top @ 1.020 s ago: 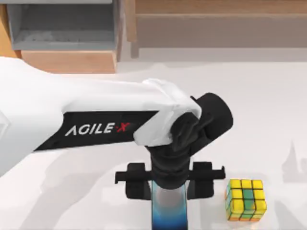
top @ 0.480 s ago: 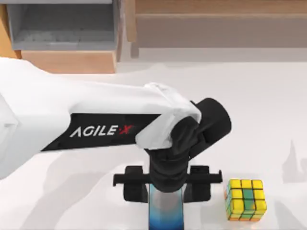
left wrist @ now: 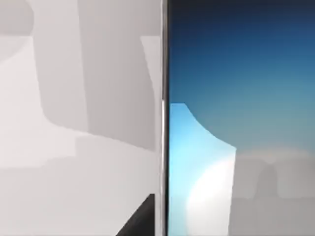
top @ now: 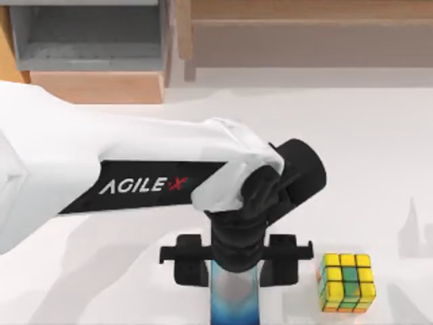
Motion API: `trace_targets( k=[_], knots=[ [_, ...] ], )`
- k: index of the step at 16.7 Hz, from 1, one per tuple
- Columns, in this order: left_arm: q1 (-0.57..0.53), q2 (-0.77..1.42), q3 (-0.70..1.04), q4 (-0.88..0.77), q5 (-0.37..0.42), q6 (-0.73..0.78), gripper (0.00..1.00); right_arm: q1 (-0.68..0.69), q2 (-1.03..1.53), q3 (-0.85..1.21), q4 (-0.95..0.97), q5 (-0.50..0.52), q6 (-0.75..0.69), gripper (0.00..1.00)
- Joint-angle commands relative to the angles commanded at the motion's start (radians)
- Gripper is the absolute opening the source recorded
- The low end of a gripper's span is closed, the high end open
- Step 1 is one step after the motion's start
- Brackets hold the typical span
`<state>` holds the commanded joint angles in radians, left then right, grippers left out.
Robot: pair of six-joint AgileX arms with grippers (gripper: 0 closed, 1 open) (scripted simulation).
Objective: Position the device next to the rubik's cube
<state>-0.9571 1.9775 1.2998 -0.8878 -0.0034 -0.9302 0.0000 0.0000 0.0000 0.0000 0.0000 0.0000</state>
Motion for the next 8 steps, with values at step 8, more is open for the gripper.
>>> trace_targets(
  k=[8],
  knots=[
    [0.0, 0.0, 0.0, 0.0, 0.0, 0.0, 1.0, 0.0, 0.0, 0.0, 0.0, 0.0, 0.0, 1.0]
  ],
)
